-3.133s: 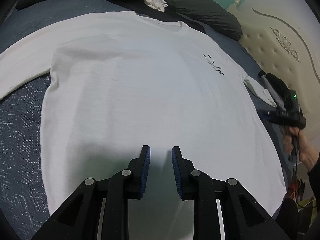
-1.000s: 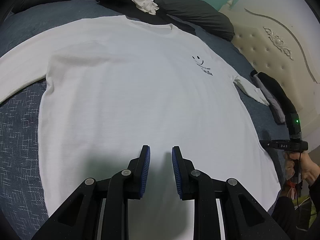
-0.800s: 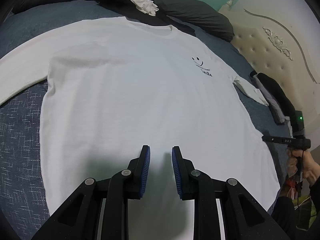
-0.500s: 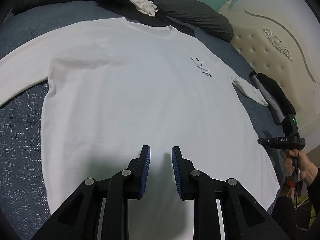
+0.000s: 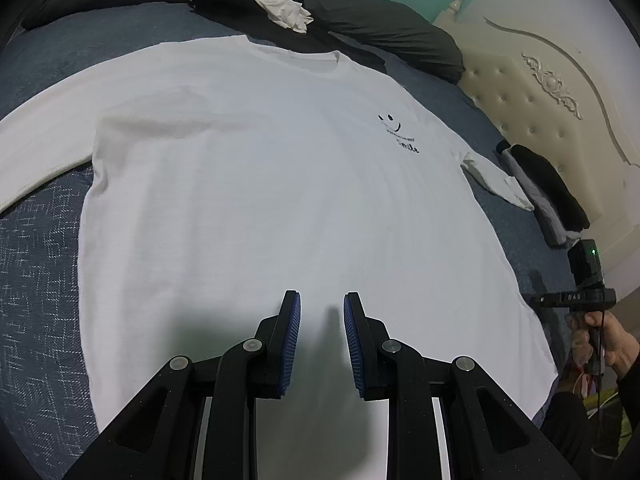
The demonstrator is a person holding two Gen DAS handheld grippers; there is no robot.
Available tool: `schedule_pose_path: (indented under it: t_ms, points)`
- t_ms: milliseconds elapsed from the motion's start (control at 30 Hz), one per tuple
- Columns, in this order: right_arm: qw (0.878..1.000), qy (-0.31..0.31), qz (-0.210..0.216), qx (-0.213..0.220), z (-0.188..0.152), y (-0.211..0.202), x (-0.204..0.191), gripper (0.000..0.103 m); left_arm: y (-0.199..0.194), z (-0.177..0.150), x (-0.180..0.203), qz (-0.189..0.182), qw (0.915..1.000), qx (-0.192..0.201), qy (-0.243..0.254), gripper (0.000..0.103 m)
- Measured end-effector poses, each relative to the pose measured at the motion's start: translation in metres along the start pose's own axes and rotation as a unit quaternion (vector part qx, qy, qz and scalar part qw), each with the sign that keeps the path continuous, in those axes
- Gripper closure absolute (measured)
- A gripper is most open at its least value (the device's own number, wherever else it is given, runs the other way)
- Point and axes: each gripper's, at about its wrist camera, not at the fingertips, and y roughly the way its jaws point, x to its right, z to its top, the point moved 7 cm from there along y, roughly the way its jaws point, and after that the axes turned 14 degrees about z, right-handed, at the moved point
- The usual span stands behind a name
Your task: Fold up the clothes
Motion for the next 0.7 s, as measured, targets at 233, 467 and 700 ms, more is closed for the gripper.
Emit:
schedule_pose_path:
  t_ms: [233,467,700]
  points:
    - [0.998,-0.03,-0.045,0.037,0.001,-0.014,-0.012,0.102,-0.002,-0.001,0.003,-0.002,1.0,0.001,0.004,0.079]
    - [0.997,-0.023,-0.044,0.057,0.002,-0.014,-0.019,0.102,-0.004,-0.001,0.001,-0.002,1.0,0.004,0.001,0.079]
    - [0.999,0.009,-0.009,0.03,-0.054,-0.056,0.011,0.081,-0.009,-0.001,0.003,-0.006,1.0,0.007,0.002,0.079]
